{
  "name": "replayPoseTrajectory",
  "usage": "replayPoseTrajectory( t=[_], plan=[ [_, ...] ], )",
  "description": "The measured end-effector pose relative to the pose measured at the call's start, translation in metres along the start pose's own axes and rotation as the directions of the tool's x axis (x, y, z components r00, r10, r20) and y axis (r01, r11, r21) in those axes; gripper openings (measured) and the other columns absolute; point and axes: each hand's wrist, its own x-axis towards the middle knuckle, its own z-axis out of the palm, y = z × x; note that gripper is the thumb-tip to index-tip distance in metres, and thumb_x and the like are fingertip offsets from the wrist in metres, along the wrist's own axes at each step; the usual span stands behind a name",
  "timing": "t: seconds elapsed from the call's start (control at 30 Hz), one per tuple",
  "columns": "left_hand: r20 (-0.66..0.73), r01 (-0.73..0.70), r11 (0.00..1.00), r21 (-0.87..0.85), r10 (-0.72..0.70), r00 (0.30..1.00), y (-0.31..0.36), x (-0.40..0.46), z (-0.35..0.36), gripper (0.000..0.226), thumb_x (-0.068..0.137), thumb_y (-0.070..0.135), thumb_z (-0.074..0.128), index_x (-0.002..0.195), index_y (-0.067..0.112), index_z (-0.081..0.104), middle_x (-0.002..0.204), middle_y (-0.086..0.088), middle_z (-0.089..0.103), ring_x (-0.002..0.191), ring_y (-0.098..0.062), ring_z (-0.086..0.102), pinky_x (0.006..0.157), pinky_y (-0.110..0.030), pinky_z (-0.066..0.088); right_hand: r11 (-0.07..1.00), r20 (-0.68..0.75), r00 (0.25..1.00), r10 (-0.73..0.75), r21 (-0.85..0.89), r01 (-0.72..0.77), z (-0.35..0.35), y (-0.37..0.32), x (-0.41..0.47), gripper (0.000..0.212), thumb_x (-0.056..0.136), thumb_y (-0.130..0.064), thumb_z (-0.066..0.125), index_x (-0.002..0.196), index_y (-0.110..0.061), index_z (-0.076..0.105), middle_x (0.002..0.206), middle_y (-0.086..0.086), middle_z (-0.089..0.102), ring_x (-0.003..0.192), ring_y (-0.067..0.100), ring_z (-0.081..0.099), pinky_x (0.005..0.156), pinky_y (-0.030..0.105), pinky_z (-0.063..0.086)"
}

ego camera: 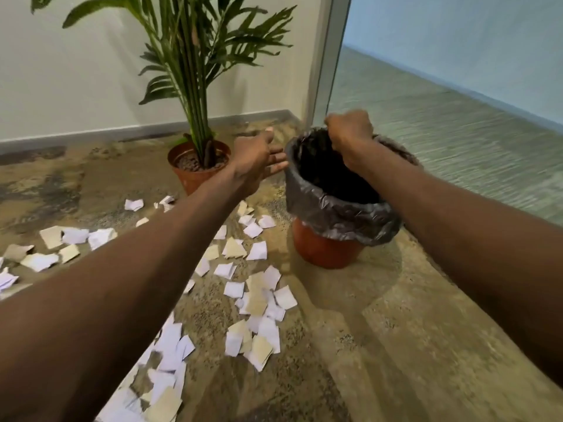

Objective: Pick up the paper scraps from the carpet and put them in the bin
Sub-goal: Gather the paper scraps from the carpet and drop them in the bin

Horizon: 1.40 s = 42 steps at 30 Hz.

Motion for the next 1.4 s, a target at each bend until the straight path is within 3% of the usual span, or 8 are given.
replayPoseTrajectory(
  t=[0.2,0.33,0.4,0.63,0.9,1.13,1.27,1.4],
  plan=[
    [-0.058,0.130,0.931,0.340,-0.117,0.991,-0.054,-0.036,-0.114,0.015,0.099,0.020,0.052,0.097,0.007,0.060,0.102,-0.014,0.063,0.088,-0.025,0.063,0.071,-0.035,0.057,0.758,0.363,0.697,-0.619,0.044,0.651,0.066,-0.020,-0.081,0.020,0.094,-0.026,0.061,0.093,-0.008,0.069,0.087,0.003,0.069,0.074,0.011,0.065,0.066,0.026,0.055],
    [-0.188,0.244,0.661,0.709,-0.157,0.970,-0.110,-0.066,-0.179,0.029,0.093,0.030,0.064,0.112,0.009,0.063,0.095,-0.016,0.068,0.077,-0.025,0.062,0.066,-0.036,0.055,0.645,0.848,0.330,-0.414,0.018,0.764,0.116,0.021,-0.124,0.033,0.089,-0.036,0.069,0.111,-0.011,0.066,0.104,-0.001,0.065,0.086,0.009,0.062,0.064,0.014,0.041],
    [-0.236,0.300,0.478,0.826,-0.189,0.953,-0.138,-0.085,-0.199,0.056,0.086,0.038,0.071,0.132,0.012,0.052,0.104,-0.016,0.069,0.082,-0.027,0.063,0.071,-0.034,0.051,0.560,0.945,0.246,-0.214,-0.087,0.824,0.134,0.060,-0.129,0.055,0.086,-0.041,0.072,0.129,-0.011,0.056,0.125,0.006,0.059,0.107,0.020,0.058,0.077,0.021,0.042],
    [-0.134,0.181,0.162,0.970,-0.264,0.955,-0.231,-0.132,-0.174,0.126,0.052,0.090,0.059,0.153,0.033,0.010,0.158,-0.020,0.020,0.145,-0.041,0.016,0.112,-0.061,0.025,0.299,0.924,0.208,0.321,-0.307,0.903,0.143,0.173,-0.114,0.133,0.065,-0.035,0.090,0.156,-0.033,-0.008,0.164,0.015,-0.010,0.149,0.039,0.014,0.116,0.047,0.028],
    [-0.044,0.038,-0.080,0.996,-0.080,0.996,-0.284,-0.152,-0.113,0.085,0.080,0.073,0.053,0.149,0.030,0.026,0.155,-0.019,0.021,0.139,-0.041,0.024,0.106,-0.050,0.038,0.364,0.923,0.231,0.306,-0.338,0.868,0.156,0.215,-0.130,0.118,0.071,-0.048,0.083,0.154,-0.043,0.000,0.161,0.021,-0.013,0.147,0.049,0.001,0.117,0.055,0.020],
    [0.066,-0.068,0.029,0.997,0.066,0.996,-0.271,-0.136,-0.143,0.034,0.089,0.036,0.067,0.121,0.024,0.064,0.114,-0.007,0.062,0.095,-0.024,0.058,0.077,-0.032,0.052,0.426,0.956,0.292,0.032,-0.277,0.861,0.159,0.228,-0.146,0.057,0.080,-0.021,0.079,0.129,-0.028,0.051,0.151,0.014,0.024,0.137,0.041,0.025,0.098,0.046,0.045],
    [0.010,-0.039,0.307,0.951,0.096,0.995,-0.264,-0.134,-0.155,0.019,0.085,0.015,0.073,0.103,0.019,0.073,0.093,-0.002,0.071,0.067,-0.006,0.055,0.054,-0.007,0.037,0.467,0.953,0.301,-0.038,-0.250,0.848,0.163,0.216,-0.140,0.029,0.083,-0.007,0.073,0.110,-0.011,0.065,0.128,0.014,0.046,0.117,0.035,0.049,0.082,0.032,0.049],
    [-0.190,0.129,0.573,0.810,0.049,0.981,-0.252,-0.133,-0.169,0.016,0.090,0.012,0.061,0.080,0.022,0.069,0.067,0.012,0.063,0.062,-0.006,0.058,0.050,-0.017,0.035,0.510,0.945,0.327,0.008,-0.286,0.811,0.167,0.194,-0.128,0.026,0.079,-0.007,0.076,0.104,-0.003,0.071,0.113,0.014,0.064,0.101,0.027,0.063,0.071,0.027,0.046]
  ],
)
